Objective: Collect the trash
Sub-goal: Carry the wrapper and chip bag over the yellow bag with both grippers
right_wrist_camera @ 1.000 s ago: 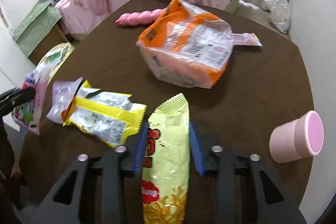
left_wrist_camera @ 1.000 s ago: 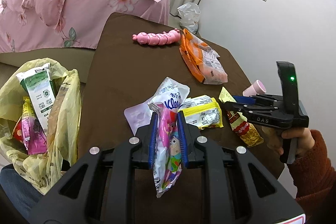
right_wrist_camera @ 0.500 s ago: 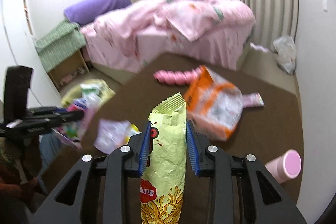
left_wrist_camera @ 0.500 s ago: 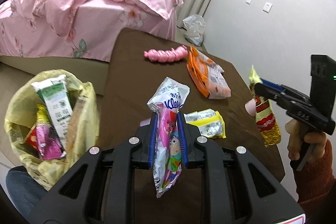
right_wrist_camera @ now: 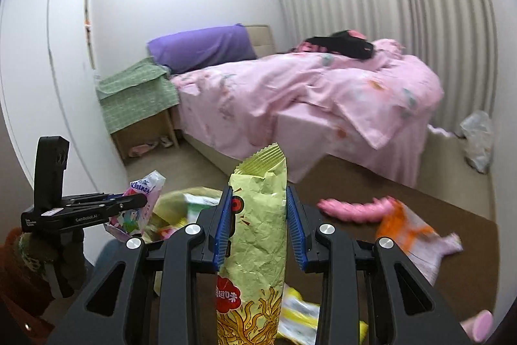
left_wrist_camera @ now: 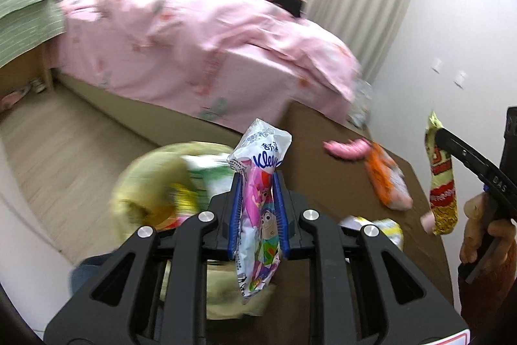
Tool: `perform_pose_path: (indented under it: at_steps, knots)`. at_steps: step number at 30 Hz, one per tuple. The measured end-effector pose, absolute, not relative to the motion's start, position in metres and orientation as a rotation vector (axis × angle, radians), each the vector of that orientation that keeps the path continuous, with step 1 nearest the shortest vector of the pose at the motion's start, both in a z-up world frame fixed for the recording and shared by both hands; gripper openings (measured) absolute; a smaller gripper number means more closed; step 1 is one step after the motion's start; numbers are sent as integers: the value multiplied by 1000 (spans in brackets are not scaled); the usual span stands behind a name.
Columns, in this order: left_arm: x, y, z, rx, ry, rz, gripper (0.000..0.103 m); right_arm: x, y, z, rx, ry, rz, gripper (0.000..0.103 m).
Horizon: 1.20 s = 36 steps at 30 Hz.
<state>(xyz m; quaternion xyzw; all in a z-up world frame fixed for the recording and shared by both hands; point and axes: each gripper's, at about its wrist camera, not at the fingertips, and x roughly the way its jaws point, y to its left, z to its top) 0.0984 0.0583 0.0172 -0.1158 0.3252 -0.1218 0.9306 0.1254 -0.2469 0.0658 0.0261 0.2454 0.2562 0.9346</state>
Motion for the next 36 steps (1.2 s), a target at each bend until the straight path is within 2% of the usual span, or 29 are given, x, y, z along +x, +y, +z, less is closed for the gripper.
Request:
perform_pose_path:
  at_steps: [6,15,32,34,36]
  knots:
    - [103,110,1,-311,670,-152,17,171,-182,53,73,550,648,31]
    - [129,117,-39,-359,724,-164,18,226,-109,10,148,667,727,32]
    - [170,114,-88,-347,845,-211,18,269,-73,-69,207,917,700,32]
    - [172,114,-92,-350,857,-207,23,269,-76,-73,220,942,699,32]
    - [172,115,-95,-354,867,-207,34,268,-77,-75,221,952,700,33]
